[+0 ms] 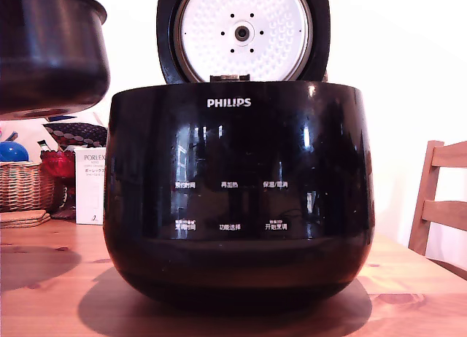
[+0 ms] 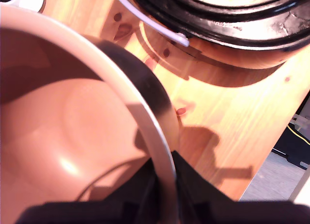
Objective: Place the pot you are holding inside the rice cooker
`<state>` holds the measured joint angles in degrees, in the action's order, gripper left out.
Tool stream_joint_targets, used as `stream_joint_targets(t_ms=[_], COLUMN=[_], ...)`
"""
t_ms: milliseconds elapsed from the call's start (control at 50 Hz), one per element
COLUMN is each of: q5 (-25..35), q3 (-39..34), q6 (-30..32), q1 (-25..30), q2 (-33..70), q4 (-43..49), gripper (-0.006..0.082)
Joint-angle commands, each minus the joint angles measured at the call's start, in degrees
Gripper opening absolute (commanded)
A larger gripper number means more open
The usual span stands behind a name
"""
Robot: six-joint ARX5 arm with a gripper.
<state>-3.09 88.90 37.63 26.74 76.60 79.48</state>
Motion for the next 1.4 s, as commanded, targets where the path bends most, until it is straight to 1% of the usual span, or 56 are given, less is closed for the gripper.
stream_joint_targets(t_ms=[0,340,540,800,1140,1380], q5=[-1.01,-0.55,1.62,4.2,5.18,7.45], q3=[1.36,1.36,1.36,1.36,1.36,1.36], q6=[-0.13,-0.15,-0.22,-0.33,-0.15,0.11], q1=[-0.07,0.09,2.58,8.79,18.1,22.29], q2=[-2.05,-2.19,-4.02,-6.58,-6.51,-6.4], q4=[-1.29,-1.29,-1.29,-1.31,-1.79,-6.34], gripper=[-0.0024,-0.0024,-0.0024,-0.0024,-0.0024,-0.0024])
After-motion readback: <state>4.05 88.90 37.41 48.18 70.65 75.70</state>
